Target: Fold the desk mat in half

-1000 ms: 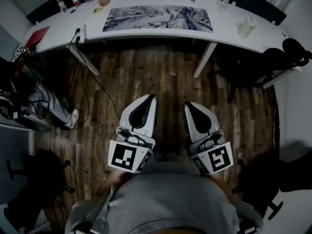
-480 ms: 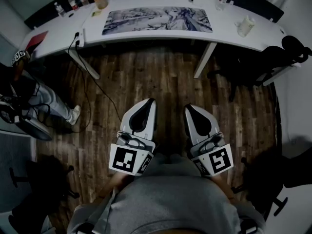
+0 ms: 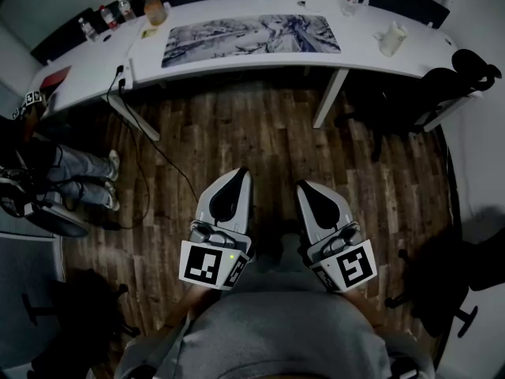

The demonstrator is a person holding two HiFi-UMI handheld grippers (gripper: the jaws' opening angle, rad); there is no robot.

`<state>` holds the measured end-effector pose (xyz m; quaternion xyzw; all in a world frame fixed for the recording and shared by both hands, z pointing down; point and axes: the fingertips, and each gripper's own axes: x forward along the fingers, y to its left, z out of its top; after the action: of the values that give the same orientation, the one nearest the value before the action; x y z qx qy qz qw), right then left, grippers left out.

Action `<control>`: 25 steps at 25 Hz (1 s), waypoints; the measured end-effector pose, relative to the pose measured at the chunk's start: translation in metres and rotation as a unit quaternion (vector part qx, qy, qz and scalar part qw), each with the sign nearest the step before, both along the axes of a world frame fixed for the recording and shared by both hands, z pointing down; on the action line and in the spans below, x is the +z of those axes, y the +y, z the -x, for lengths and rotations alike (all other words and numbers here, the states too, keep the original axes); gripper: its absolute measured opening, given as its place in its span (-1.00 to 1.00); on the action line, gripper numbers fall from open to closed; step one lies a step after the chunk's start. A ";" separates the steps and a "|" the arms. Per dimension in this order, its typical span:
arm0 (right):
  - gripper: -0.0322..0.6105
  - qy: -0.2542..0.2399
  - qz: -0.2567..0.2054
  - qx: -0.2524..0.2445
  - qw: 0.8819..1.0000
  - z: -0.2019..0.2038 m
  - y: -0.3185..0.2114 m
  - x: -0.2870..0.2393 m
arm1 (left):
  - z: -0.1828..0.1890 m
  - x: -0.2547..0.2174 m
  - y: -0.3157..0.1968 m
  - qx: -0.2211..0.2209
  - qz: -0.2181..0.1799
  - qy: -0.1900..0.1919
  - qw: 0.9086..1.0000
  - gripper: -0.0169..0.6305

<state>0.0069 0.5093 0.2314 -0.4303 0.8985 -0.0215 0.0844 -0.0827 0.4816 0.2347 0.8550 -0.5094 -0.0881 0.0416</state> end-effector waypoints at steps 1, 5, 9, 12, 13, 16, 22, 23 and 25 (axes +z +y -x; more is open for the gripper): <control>-0.89 0.001 0.002 0.002 1.000 0.000 -0.001 0.001 | 0.001 0.001 -0.001 0.000 0.001 0.002 1.000 -0.96; -0.89 0.002 -0.001 0.008 1.000 -0.004 -0.012 0.002 | 0.001 0.005 -0.011 0.001 0.003 0.003 1.000 -0.96; -0.89 0.002 -0.006 -0.002 1.000 0.003 -0.028 0.002 | 0.005 0.007 -0.025 -0.004 0.005 0.002 1.000 -0.96; -0.89 0.001 -0.011 -0.011 1.000 0.004 -0.047 0.002 | 0.006 0.008 -0.042 -0.012 0.002 0.002 1.000 -0.96; -0.89 0.000 -0.013 -0.013 1.000 0.003 -0.055 0.001 | 0.005 0.007 -0.050 -0.015 0.001 0.002 1.000 -0.96; -0.89 -0.003 -0.014 -0.016 1.000 -0.004 -0.084 0.002 | 0.001 0.008 -0.078 -0.023 0.000 -0.001 1.000 -0.96; -0.89 -0.003 -0.008 -0.019 1.000 -0.022 -0.156 0.002 | -0.015 0.007 -0.147 -0.029 -0.004 -0.006 1.000 -0.96; -0.89 -0.002 -0.008 -0.019 1.000 -0.025 -0.168 0.001 | -0.018 0.006 -0.159 -0.029 -0.004 -0.005 1.000 -0.96; -0.89 0.002 -0.005 -0.016 1.000 -0.031 -0.192 0.000 | -0.024 0.004 -0.181 -0.029 -0.003 -0.005 1.000 -0.96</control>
<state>0.0377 0.3178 0.2317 -0.4151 0.9056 -0.0173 0.0850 -0.0587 0.3007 0.2386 0.8406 -0.5336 -0.0863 0.0340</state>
